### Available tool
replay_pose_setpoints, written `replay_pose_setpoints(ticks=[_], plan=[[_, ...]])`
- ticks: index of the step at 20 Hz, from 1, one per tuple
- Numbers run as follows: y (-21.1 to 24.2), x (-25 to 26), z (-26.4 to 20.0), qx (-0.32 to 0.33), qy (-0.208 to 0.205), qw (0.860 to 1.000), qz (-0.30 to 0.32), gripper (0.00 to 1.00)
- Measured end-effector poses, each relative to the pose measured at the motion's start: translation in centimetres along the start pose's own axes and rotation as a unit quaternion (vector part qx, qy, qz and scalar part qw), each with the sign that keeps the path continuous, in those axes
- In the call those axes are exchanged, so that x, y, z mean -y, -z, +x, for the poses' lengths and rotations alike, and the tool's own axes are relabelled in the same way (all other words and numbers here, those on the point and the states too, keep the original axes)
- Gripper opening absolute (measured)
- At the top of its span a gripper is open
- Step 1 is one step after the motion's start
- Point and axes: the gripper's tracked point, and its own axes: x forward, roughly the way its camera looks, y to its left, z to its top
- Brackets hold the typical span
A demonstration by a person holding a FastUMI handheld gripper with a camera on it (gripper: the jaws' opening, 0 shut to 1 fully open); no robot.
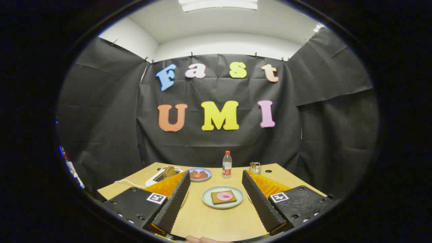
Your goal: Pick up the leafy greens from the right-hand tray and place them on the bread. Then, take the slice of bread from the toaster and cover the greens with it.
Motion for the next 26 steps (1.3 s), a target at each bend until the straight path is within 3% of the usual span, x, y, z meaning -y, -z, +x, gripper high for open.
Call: replay_pose_setpoints(ticks=[12,16,26], plan=[[0.8,-0.3,0.1,-0.01,-0.025,0.999,0.024,0.95],[0.9,1.2,0.7,-0.01,-0.007,1.0,0.022,0.95],[3.2,3.9,3.3,-0.031,-0.012,0.999,0.03,0.95]])
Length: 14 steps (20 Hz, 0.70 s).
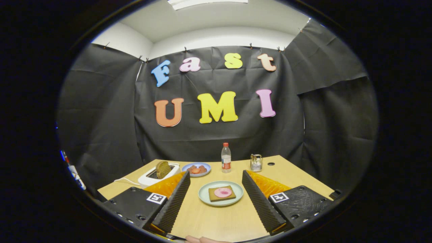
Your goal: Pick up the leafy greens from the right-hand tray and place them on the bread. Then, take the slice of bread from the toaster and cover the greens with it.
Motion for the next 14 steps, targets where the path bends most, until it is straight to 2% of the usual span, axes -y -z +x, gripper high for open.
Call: replay_pose_setpoints(ticks=[6,14], plan=[[1.1,5.8,4.6,-0.026,0.01,1.0,0.006,0.95],[6.8,17.2,13.5,-0.119,0.048,0.992,0.007,0.96]])
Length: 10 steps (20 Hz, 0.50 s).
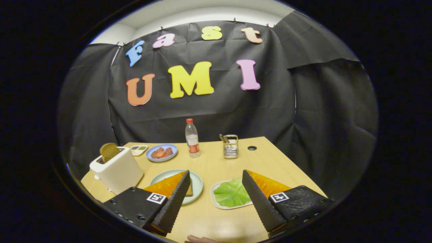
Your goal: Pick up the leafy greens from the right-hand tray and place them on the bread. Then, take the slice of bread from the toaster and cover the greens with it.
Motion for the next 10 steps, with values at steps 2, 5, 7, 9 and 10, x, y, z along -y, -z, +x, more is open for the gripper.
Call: replay_pose_setpoints(ticks=[2,5,7,9,10], plan=[[1.5,2.2,2.9,-0.028,0.005,1.0,-0.004,0.96],[3.9,4.7,6.9,-0.076,0.007,0.997,0.011,0.96],[5.4,5.8,9.6,-0.11,0.004,0.994,0.022,0.96],[6.8,7.2,11.6,-0.14,0.006,0.99,0.027,0.96],[7.4,7.9,12.5,-0.154,0.01,0.988,0.028,0.95]])
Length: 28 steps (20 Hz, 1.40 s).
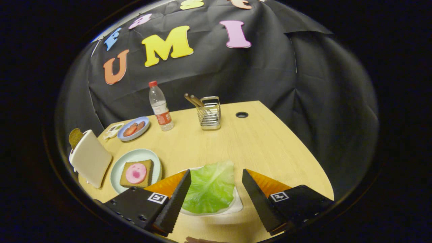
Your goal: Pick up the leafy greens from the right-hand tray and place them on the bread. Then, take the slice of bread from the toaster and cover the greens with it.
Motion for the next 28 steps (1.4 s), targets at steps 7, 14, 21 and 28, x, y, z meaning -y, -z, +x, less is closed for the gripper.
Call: replay_pose_setpoints(ticks=[7,14,21,28], plan=[[2.3,0.9,4.8,-0.081,0.005,0.997,0.009,0.89],[2.3,-0.9,4.5,-0.085,-0.006,0.996,0.022,0.61],[2.1,-1.8,3.2,-0.083,0.0,0.997,-0.008,0.51],[4.2,-2.7,4.0,-0.124,-0.002,0.992,-0.002,0.19]])
